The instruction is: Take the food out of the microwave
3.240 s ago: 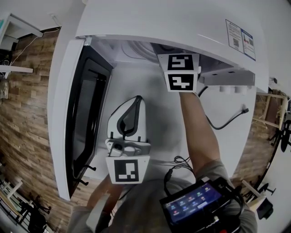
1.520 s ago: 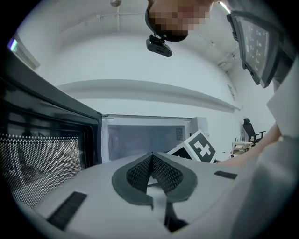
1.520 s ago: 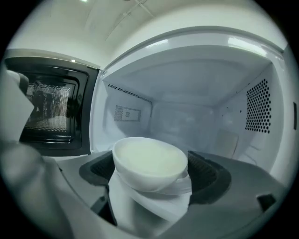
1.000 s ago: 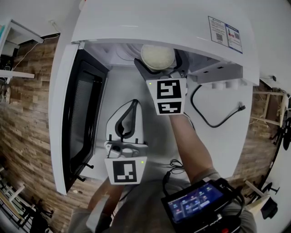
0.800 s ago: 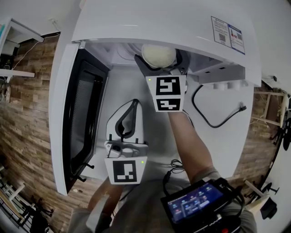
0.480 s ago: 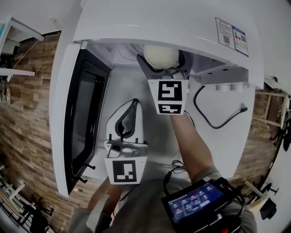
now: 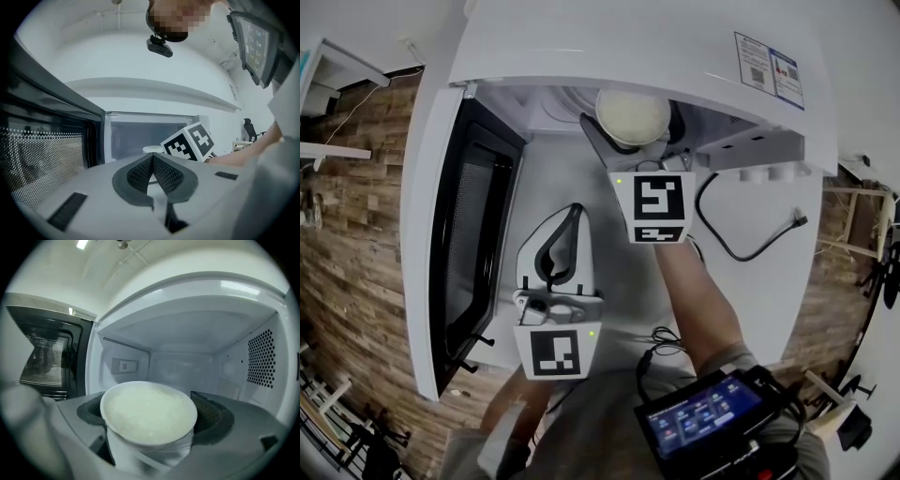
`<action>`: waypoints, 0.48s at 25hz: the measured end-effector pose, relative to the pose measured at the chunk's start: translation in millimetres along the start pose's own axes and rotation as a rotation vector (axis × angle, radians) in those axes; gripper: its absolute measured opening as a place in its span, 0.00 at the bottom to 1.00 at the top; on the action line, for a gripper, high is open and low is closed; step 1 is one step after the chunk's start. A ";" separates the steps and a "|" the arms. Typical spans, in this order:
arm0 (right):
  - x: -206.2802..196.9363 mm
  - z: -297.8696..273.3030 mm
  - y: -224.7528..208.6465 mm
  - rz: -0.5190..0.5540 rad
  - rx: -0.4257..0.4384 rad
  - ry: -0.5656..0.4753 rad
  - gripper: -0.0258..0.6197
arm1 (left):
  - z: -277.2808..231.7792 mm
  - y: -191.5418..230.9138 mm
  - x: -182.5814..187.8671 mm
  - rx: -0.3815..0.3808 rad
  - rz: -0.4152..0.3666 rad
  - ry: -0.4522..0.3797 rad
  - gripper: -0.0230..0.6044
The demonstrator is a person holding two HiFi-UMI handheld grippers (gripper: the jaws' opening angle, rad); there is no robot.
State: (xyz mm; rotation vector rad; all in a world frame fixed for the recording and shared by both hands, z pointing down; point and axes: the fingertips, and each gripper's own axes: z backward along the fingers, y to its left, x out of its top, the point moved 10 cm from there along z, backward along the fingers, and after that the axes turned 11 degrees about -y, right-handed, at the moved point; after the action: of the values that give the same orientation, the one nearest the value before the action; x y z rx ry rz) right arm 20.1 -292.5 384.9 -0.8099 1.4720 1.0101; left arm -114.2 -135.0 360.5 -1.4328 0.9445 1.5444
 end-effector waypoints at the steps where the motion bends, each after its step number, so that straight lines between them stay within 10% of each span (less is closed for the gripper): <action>1: 1.1 3.0 0.7 -0.001 0.003 -0.002 0.84 | 1.3 -1.2 1.2 -0.001 -0.002 -0.002 0.05; 12: 17.7 57.3 19.6 -0.008 0.051 -0.018 0.84 | 32.4 -23.8 19.0 0.009 -0.004 -0.031 0.05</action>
State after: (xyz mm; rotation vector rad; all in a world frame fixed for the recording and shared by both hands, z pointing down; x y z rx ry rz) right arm 22.7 -231.3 369.7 -0.7678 1.4722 0.9679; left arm -105.5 -94.6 344.0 -1.3994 0.9283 1.5531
